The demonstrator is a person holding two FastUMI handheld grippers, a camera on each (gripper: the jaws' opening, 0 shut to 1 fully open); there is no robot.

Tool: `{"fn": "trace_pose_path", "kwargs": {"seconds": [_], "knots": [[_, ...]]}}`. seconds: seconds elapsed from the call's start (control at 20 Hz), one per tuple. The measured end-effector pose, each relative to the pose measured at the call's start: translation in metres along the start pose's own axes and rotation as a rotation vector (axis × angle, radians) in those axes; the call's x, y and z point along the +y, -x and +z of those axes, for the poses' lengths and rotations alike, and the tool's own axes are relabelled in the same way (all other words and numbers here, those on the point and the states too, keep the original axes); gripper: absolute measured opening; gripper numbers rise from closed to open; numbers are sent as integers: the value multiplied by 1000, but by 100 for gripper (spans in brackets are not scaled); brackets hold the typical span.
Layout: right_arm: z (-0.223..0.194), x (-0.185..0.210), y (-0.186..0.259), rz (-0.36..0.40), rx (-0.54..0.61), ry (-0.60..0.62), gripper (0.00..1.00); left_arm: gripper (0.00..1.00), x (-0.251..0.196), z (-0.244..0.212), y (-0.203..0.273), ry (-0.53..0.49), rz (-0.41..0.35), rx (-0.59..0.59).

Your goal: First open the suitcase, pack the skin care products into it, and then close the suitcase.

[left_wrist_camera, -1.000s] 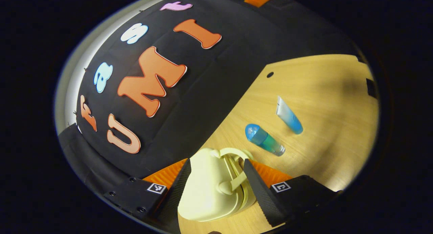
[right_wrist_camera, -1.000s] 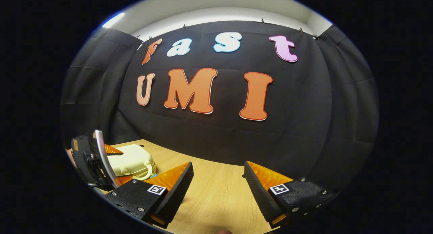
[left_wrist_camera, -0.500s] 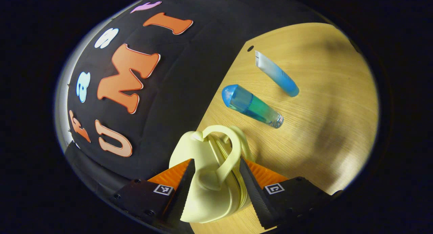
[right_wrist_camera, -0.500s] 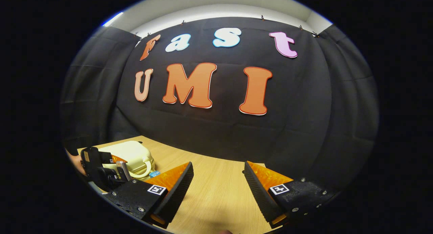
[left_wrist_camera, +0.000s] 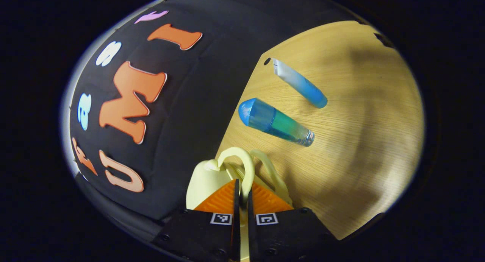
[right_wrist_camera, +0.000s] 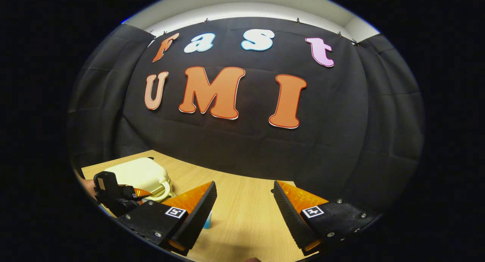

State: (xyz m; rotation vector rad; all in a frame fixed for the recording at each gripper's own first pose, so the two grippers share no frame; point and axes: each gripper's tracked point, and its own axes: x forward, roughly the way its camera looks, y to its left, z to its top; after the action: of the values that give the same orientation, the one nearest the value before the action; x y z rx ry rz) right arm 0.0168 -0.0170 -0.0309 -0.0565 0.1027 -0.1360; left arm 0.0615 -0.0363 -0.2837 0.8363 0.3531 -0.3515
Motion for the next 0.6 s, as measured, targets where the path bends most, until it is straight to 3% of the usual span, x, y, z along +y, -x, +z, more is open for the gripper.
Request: {"fn": "trace_pose_path", "kwargs": {"seconds": [0.1,0.35,0.5,0.6], "knots": [[0,7,-2,-13,8,11,95,8,13,0,9,124,-9,-30],[3,28,-12,-30,24,14,95,8,101,-4,50,380,79,-104],[4,43,-22,-29,31,19,95,7,148,-23,62,495,156,-114],[5,49,-29,-37,35,20,95,7,174,-42,71,519,229,-117]]}}
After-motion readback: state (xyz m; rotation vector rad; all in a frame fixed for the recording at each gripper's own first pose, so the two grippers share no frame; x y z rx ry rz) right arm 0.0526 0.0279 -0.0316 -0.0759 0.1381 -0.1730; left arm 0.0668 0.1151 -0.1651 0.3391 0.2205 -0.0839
